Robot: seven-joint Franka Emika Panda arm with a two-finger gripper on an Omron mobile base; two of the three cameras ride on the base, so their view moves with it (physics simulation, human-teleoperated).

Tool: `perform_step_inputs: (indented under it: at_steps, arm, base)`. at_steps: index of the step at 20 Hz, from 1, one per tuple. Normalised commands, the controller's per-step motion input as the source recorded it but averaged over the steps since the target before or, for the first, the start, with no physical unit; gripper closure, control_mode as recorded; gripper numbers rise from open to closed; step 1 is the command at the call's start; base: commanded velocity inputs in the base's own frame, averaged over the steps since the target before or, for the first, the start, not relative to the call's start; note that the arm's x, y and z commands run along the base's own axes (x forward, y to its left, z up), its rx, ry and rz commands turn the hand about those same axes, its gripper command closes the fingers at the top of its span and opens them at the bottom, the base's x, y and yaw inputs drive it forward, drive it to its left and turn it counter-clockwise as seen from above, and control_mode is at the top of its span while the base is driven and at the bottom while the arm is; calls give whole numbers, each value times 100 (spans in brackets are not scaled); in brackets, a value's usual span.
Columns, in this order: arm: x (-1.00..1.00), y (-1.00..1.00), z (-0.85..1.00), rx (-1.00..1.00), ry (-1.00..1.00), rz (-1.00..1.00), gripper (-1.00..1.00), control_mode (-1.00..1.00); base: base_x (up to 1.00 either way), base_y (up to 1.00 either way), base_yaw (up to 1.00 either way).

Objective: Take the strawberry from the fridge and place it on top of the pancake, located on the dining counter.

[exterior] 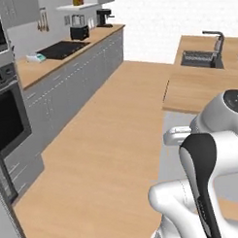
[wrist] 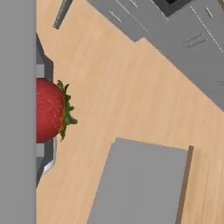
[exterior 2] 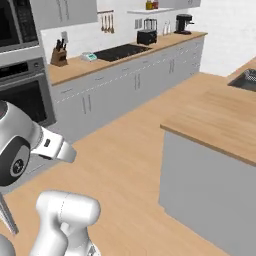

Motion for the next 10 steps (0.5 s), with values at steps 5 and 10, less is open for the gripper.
perform_step_inputs:
  at_steps: [5,10]
  arm:
    - [0,0,0,0,0,0,100,100]
    - [0,0,0,0,0,0,100,100]
  base:
    - [0,-100,-58]
    - [0,-100,-54]
